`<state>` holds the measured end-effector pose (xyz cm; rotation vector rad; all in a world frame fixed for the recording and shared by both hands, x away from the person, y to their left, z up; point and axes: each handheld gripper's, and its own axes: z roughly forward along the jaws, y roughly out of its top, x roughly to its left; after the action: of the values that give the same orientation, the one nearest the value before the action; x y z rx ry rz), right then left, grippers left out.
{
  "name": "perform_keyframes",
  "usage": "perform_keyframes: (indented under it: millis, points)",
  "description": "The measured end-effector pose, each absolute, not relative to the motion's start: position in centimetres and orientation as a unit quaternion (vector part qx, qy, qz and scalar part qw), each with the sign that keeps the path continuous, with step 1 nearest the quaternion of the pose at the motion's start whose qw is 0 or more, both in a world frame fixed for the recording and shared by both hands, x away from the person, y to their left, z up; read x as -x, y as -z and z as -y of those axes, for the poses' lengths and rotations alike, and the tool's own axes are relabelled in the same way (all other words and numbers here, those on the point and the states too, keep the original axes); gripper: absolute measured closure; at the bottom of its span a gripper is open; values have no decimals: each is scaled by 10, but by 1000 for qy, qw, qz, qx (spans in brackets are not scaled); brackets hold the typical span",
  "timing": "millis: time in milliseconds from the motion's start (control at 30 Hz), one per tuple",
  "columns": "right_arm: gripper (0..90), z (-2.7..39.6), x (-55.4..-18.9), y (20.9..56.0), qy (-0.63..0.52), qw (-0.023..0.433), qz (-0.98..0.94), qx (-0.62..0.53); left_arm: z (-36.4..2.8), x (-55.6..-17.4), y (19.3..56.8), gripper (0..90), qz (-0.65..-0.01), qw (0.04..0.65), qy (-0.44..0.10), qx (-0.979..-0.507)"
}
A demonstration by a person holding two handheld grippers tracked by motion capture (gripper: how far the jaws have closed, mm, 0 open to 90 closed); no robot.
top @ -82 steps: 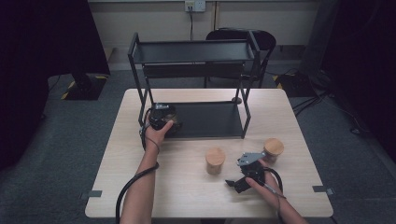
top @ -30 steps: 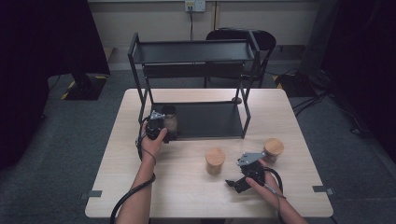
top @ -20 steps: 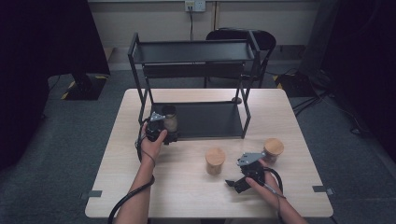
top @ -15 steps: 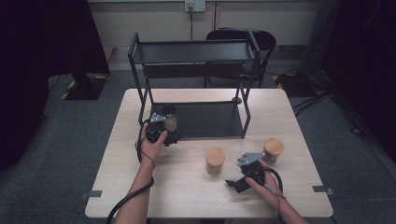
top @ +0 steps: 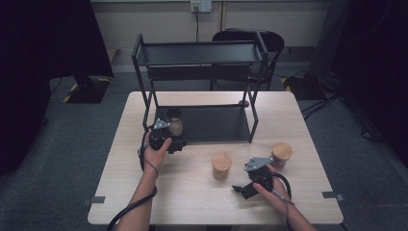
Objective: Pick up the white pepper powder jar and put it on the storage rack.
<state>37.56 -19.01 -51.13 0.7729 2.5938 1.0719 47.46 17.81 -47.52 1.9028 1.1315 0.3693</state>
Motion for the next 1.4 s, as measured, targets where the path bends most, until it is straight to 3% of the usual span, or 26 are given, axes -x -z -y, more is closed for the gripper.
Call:
perform_keyframes:
  millis: [1400]
  points:
    - [0,190,-376,511,-366,115,-885,-264,-191,-442,482,36,-437,444,-132,-771]
